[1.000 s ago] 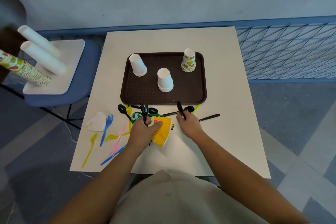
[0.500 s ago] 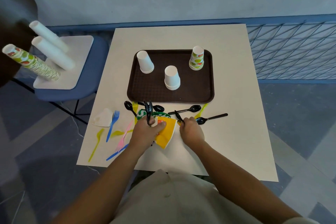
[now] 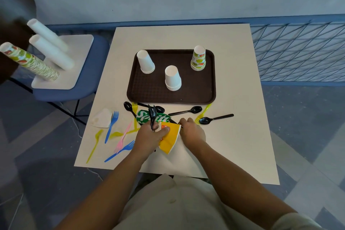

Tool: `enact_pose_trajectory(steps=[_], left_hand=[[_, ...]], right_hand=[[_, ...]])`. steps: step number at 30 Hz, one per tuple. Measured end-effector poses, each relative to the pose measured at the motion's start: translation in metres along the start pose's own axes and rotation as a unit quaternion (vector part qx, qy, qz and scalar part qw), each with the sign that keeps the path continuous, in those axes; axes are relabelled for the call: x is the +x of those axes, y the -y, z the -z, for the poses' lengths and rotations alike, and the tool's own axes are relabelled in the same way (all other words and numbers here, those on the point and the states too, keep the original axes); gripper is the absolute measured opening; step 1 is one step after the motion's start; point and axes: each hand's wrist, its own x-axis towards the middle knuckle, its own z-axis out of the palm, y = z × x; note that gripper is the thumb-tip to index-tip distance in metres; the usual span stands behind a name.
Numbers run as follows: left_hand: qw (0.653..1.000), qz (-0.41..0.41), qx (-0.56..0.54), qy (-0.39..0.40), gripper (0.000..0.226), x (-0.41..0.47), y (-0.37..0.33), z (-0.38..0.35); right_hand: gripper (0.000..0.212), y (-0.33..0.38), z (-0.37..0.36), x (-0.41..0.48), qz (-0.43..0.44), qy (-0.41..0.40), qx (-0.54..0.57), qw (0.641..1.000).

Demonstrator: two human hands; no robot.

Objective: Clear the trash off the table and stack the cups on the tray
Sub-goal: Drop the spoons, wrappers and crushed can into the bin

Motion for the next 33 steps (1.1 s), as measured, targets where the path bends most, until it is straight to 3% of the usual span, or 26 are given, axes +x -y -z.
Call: enact_pose_trajectory(steps=[3,5,12,18,21,24,29,33], left_hand=[[1.0,0.004,0.005,0.0,0.045,-0.001,0.0,-0.003],[1.0,0.005,0.003,-0.002,0.044,-0.001,0.0,-0.004],[1.0,-0.014,-0.024,0.007,0.046,0.003,-0.007,-0.007],[1.0,-0.017,-0.017,0.016,0.045,0.005,-0.013,-0.016],[0.999,-0.018,-0.014,0.03,0.044,0.007,-0.016,-0.021],[0.999,-0.021,-0.012,0.037,0.043,0.008,-0.02,-0.024],[0.999,-0.016,-0.007,0.043,0.043,0.009,-0.021,-0.024],[0.999,-0.012,-0.005,0.038,0.039,0.009,-0.019,-0.022]], right_hand=[[0.038,0.002,0.0,0.001,0.04,0.02,-0.064,0.997],[0.032,0.001,0.001,0.0,0.063,0.015,-0.078,0.995],[0.014,-0.027,0.039,0.0,-0.008,-0.099,0.129,0.987],[0.012,-0.096,0.072,0.011,-0.046,-0.105,0.128,0.985],[0.032,-0.117,0.074,0.011,-0.034,-0.062,0.124,0.99],[0.05,-0.132,0.069,0.012,0.011,-0.005,0.004,1.0],[0.026,-0.143,0.056,0.012,0.049,-0.009,-0.089,0.995],[0.014,-0.137,0.054,0.009,0.106,-0.089,-0.035,0.99]])
